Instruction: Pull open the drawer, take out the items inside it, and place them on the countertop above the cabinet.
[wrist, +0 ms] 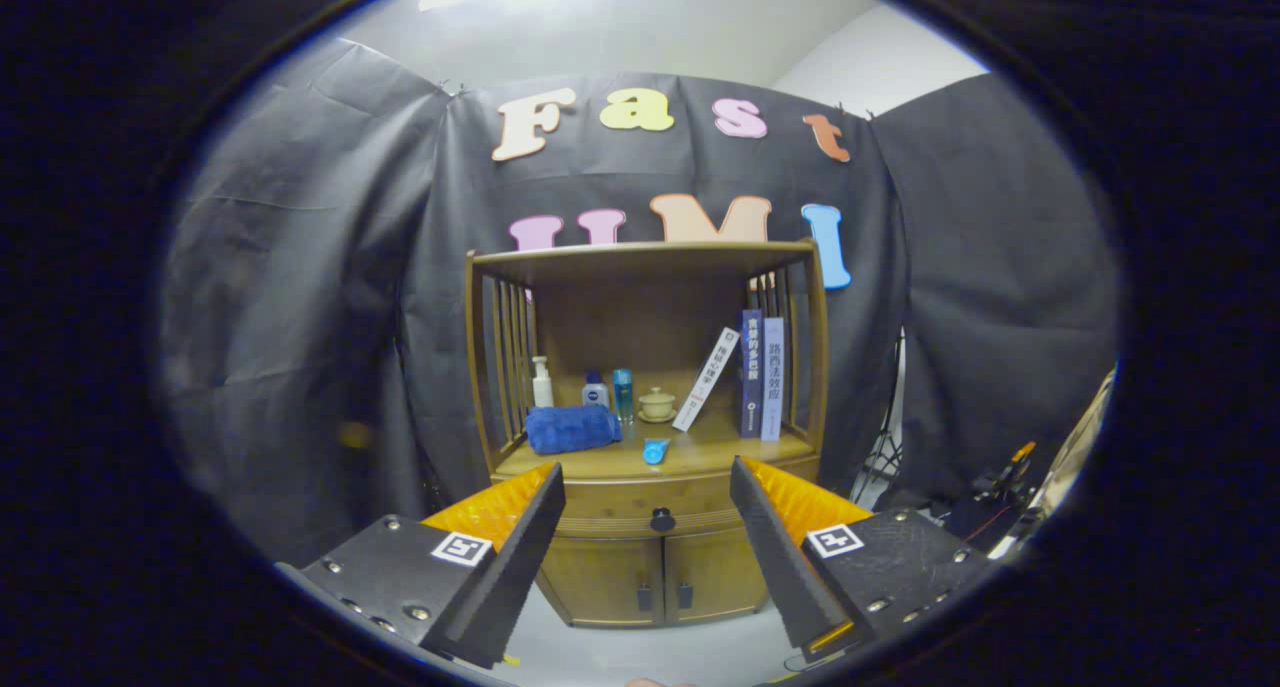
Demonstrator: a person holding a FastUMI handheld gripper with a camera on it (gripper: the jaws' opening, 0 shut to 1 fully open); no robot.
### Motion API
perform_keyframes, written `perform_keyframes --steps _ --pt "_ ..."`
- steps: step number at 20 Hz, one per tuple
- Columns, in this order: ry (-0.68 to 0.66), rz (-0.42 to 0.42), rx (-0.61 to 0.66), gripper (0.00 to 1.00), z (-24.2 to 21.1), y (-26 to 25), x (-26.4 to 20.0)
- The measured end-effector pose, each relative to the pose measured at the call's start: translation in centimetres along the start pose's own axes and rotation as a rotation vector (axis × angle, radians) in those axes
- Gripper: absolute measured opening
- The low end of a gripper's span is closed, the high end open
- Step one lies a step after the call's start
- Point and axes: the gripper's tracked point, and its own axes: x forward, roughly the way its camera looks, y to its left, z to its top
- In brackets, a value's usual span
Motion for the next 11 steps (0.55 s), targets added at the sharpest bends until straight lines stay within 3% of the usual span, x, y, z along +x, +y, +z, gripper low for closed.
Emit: perform_keyframes --steps 5,11 --pt "-0.047 -0.034 0.002 0.99 1.0 -1.7 -3.3" --pt "-0.019 0.010 0.003 0.99 0.1 -0.6 -2.8"
